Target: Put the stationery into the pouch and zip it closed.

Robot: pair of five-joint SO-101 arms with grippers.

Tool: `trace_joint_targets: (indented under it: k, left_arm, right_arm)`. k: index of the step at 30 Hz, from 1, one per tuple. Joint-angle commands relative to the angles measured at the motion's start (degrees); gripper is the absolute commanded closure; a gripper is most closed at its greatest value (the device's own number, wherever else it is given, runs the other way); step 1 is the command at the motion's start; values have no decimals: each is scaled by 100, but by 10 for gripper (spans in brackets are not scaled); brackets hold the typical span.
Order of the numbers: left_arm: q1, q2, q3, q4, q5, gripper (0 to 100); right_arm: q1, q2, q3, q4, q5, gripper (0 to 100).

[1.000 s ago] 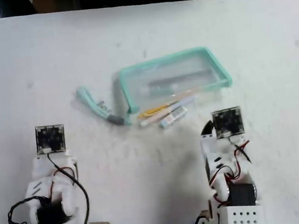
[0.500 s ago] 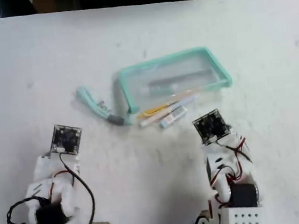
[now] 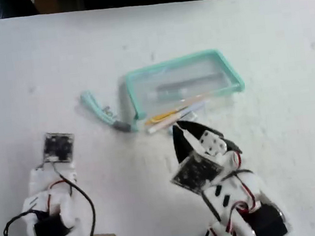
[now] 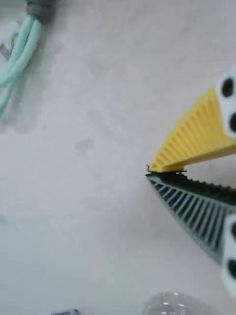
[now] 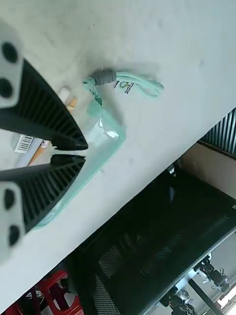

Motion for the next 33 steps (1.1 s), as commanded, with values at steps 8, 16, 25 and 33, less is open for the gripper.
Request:
trace_joint_targets:
  k: [8, 16, 25, 33]
  left_arm:
    - [-796, -57, -281, -668, 941, 976]
    - [-673, -57, -167, -695, 932, 976]
    - [-673, -57, -167, -703, 932, 976]
    - [-673, -57, -167, -703, 932, 976]
  right_arm:
    - [-1385, 5147, -3147, 356, 79, 981]
    - [-1912, 8479, -5732, 1007, 79, 980]
    - [-1745, 11187, -7666, 1165, 88, 868]
    - [-1490, 12655, -9090, 2185, 70, 866]
